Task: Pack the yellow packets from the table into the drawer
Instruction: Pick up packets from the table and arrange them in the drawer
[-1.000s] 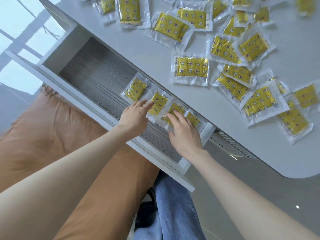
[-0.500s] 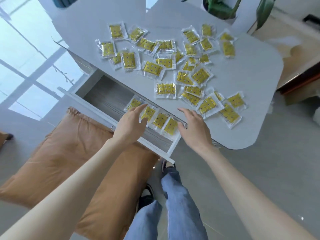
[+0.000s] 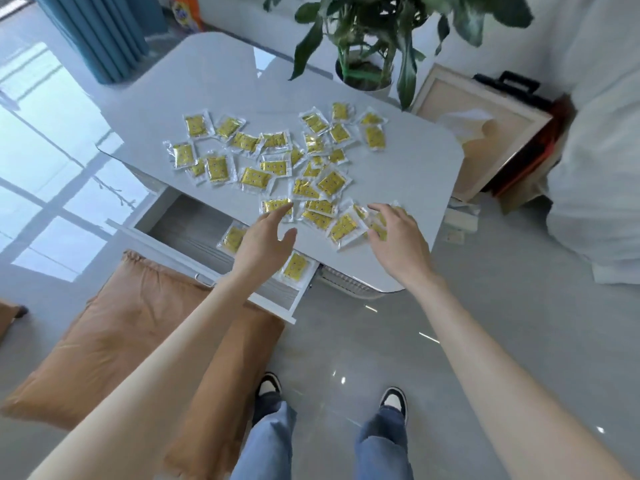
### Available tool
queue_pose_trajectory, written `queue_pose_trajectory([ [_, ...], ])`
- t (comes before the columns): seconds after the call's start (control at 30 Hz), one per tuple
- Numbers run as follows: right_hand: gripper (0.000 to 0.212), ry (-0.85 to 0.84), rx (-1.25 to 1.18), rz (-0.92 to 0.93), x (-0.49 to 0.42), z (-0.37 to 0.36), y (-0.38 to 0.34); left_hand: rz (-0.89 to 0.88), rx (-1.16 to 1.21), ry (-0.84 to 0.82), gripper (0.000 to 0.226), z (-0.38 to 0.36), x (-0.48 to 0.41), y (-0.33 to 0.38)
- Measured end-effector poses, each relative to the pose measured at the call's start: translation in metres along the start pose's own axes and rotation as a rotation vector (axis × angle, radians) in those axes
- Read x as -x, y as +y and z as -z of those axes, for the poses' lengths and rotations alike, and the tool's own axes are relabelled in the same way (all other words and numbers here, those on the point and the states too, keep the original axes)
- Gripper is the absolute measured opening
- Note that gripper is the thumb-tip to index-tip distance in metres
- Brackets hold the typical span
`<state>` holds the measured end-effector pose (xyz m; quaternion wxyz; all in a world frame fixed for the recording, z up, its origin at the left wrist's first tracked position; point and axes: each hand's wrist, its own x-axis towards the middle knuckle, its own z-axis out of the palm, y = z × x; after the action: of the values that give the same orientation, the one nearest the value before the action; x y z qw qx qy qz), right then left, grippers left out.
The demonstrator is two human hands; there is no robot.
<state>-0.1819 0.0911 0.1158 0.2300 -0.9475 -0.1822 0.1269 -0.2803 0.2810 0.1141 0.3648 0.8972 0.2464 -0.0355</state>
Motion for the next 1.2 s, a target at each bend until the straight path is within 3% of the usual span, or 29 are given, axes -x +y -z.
queue_pose_trajectory([
  [0.6,0.047,-0.1,0.054,0.2,-0.05,0.182,0.154,0.099,0.027,0.108,0.055,-0.102,-0.035,0.217],
  [0.87,0.049,-0.242,-0.002,0.228,-0.133,0.175,0.167,0.194,0.043,0.127,0.057,-0.117,-0.102,0.221],
  [1.2,0.054,-0.419,0.105,0.278,-0.248,0.126,0.164,0.337,0.081,0.117,0.058,-0.139,-0.206,0.186],
])
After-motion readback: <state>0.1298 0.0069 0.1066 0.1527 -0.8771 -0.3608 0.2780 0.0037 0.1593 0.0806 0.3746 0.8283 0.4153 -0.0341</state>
